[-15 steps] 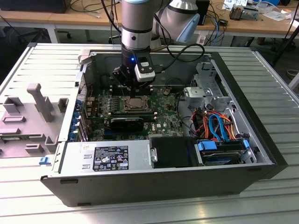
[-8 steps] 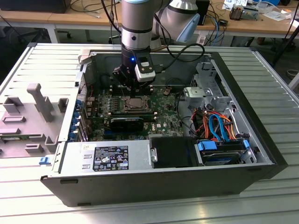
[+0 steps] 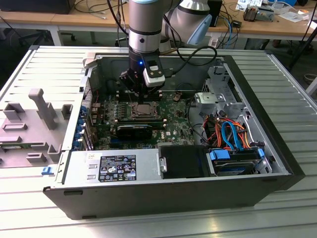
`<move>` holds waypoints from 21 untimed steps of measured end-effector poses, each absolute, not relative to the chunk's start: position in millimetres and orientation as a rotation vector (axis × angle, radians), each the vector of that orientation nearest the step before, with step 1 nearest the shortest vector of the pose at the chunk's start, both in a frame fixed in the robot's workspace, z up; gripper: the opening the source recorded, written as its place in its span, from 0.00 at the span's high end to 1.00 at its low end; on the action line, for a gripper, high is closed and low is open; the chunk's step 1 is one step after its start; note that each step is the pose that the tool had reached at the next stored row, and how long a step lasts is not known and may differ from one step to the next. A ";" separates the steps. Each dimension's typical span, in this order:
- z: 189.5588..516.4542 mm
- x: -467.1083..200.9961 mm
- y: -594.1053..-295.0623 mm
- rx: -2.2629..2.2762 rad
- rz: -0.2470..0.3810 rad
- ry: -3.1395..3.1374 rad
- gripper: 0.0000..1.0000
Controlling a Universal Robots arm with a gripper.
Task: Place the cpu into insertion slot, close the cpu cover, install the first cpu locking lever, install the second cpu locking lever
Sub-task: 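Install the first cpu locking lever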
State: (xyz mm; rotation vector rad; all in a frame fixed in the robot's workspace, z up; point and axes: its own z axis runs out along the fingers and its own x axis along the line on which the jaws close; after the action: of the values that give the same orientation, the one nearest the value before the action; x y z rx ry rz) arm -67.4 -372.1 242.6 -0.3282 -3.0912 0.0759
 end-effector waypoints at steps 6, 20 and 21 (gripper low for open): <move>242.7 -67.4 -372.1 -0.315 0.076 -3.093 0.89; 242.8 -67.4 -372.1 -0.282 0.077 -3.096 0.89; 242.8 -67.4 -372.1 -0.280 0.077 -3.097 0.89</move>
State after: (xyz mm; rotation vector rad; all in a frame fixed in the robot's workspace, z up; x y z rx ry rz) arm -67.4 -372.1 242.8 -0.2799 -3.0966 0.0768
